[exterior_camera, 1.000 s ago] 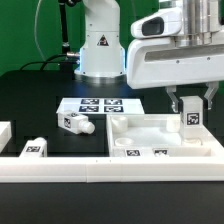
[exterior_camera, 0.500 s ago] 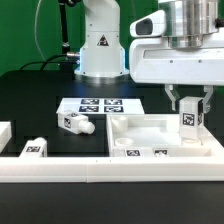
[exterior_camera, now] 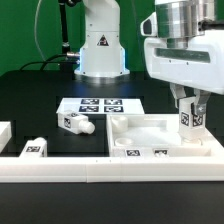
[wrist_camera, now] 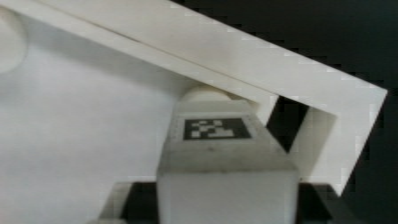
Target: Assemble one leg
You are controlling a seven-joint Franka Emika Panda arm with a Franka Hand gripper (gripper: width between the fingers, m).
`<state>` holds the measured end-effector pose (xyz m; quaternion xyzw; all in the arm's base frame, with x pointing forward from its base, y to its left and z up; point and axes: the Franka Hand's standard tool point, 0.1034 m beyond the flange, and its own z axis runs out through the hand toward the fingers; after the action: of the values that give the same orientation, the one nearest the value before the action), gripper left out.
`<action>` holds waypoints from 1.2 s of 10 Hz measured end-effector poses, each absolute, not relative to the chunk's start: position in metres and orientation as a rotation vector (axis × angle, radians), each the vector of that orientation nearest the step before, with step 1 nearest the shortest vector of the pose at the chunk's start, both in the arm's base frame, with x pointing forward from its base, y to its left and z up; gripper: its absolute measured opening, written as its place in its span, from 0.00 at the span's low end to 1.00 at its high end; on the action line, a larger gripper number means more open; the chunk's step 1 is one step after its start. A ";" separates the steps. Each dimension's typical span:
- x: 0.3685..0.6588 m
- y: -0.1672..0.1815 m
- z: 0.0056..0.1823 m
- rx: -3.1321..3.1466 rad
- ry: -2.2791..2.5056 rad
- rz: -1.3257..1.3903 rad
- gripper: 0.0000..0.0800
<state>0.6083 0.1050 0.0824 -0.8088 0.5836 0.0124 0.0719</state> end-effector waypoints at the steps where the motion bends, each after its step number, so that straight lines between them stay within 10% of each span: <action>1: 0.609 0.105 0.082 -2.400 1.807 0.060 0.36; 4: 0.609 0.105 0.082 -2.347 1.876 0.065 0.36; 6: 0.606 0.109 0.082 -2.403 1.818 0.083 0.71; 8: 0.606 0.109 0.082 -2.544 1.605 0.066 0.79; 12: 0.606 0.110 0.083 -2.846 1.014 0.015 0.81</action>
Offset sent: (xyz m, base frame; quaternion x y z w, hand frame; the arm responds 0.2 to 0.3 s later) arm 0.0000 0.0000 0.0000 0.0000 0.0000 0.0000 1.0000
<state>0.6062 0.1096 0.0825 -0.9403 0.3349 0.0048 0.0599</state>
